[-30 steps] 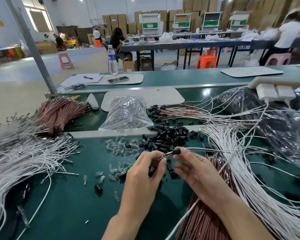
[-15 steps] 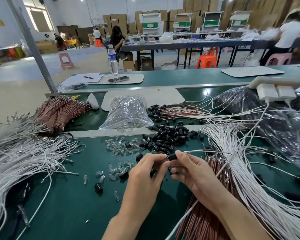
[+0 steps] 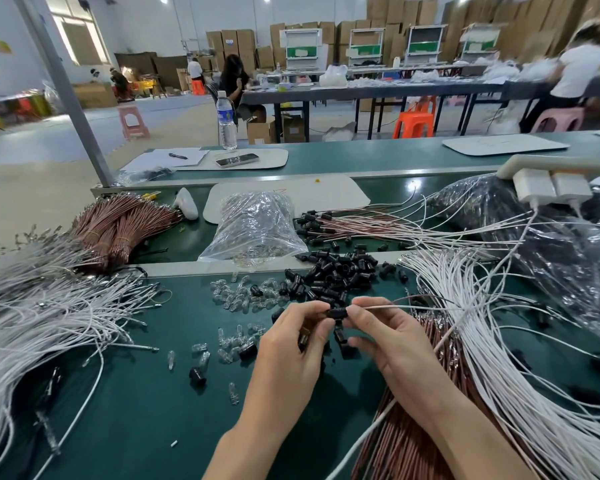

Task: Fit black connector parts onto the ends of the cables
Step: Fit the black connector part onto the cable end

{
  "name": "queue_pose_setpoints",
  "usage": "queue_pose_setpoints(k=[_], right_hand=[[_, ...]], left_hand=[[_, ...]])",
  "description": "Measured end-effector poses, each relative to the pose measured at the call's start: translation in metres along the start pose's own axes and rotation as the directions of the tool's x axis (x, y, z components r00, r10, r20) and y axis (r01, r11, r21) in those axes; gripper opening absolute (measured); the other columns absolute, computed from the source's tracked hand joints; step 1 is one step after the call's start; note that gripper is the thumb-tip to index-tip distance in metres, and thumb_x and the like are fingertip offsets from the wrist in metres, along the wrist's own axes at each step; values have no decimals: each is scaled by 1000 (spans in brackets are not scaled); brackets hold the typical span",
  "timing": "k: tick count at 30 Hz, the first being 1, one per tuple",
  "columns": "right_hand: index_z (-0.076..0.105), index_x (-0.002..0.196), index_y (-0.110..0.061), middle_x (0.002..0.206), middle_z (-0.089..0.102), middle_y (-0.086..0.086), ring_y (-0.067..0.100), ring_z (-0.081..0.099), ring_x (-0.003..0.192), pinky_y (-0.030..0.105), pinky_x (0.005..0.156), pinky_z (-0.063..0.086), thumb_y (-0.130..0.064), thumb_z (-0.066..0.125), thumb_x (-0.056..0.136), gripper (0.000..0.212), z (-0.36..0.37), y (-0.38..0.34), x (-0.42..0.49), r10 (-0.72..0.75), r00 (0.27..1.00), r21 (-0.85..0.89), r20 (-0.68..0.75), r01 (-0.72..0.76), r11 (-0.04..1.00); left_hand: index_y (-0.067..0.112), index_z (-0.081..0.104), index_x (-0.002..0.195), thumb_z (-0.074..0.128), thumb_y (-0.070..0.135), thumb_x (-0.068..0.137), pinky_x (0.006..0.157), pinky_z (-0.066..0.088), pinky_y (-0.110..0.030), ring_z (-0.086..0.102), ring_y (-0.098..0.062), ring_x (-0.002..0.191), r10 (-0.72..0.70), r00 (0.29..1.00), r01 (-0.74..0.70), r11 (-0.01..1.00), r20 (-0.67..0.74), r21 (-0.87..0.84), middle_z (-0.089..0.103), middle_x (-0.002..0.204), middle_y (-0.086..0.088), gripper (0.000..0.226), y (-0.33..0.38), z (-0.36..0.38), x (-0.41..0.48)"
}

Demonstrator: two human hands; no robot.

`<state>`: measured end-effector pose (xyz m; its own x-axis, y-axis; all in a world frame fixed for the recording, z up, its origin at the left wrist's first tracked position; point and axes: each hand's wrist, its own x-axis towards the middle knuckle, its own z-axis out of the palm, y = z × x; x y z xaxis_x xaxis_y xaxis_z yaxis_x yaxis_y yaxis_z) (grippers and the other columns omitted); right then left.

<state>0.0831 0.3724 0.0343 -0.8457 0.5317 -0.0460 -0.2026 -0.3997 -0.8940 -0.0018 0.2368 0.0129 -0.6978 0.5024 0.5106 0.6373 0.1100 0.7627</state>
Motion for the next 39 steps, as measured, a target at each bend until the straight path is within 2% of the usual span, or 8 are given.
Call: queue_pose_setpoints(k=[5, 9, 12, 16, 27, 32, 37, 39], right_hand=[[80, 92, -18, 96, 77, 13, 21, 75, 92, 20, 68, 57, -33, 84, 66, 30, 3, 5, 0, 0, 1000, -50, -7, 0, 999], [80, 94, -19, 100, 78, 12, 22, 75, 95, 20, 70, 57, -36, 82, 68, 31, 7, 7, -1, 21, 999, -55, 33, -19, 998], [81, 94, -22, 103, 78, 11, 21, 75, 98, 19, 69, 57, -34, 77, 74, 24, 7, 7, -2, 28, 998, -46, 63, -25, 999], [81, 90, -25, 104, 78, 9, 21, 75, 99, 19, 68, 57, -27, 71, 80, 14, 7, 9, -1, 35, 997, -52, 70, -32, 998], [64, 101, -1, 107, 77, 15, 27, 75, 101, 20, 69, 58, -22, 65, 84, 27, 1, 14, 2, 42, 992, -20, 121, -40, 999], [64, 99, -1, 108, 76, 16, 26, 74, 102, 20, 72, 58, -23, 64, 85, 25, -1, 14, 2, 48, 988, -12, 150, -47, 999], [71, 93, -8, 111, 75, 18, 27, 74, 104, 21, 71, 59, -22, 69, 84, 18, 2, 13, 2, 52, 986, 32, 156, -58, 998], [78, 88, -17, 113, 75, 17, 27, 73, 107, 22, 72, 59, -25, 71, 84, 11, 4, 11, 1, 51, 985, 32, 163, -57, 998]], left_hand=[[52, 49, 111, 42, 70, 94, 82, 42, -16, 52, 2, 99, -99, 994, 87, 977, 53, 195, 62, 93, 29, 26, 0, 2, -3], [49, 42, 96, 21, 81, 91, 79, 37, -13, 44, 11, 97, -113, 992, 91, 954, 61, 287, 59, 80, 27, 39, 1, 4, -2], [43, 40, 89, 14, 81, 90, 76, 38, -16, 42, 13, 94, -150, 988, 130, 946, 45, 296, 59, 73, 20, 47, -1, 6, 0], [30, 47, 88, 11, 76, 93, 76, 36, -28, 43, 2, 89, -178, 982, 146, 934, 69, 327, 60, 81, 13, 59, -6, 8, 0], [31, 32, 74, 9, 59, 97, 76, 27, -28, 38, 9, 100, -141, 986, 95, 918, 92, 386, 49, 69, 9, 43, 2, 7, 0], [29, 34, 76, 7, 59, 96, 85, 36, -33, 37, -9, 85, -146, 985, 96, 911, 97, 402, 58, 76, 6, 46, 2, 7, 0], [34, 33, 78, 10, 61, 98, 79, 31, -28, 38, 14, 98, -127, 991, 102, 928, 48, 359, 54, 74, 12, 40, 2, 8, -1], [35, 39, 81, 11, 62, 100, 82, 32, -27, 42, 11, 97, -116, 993, 102, 931, 19, 351, 57, 75, 13, 44, 1, 8, -1]])
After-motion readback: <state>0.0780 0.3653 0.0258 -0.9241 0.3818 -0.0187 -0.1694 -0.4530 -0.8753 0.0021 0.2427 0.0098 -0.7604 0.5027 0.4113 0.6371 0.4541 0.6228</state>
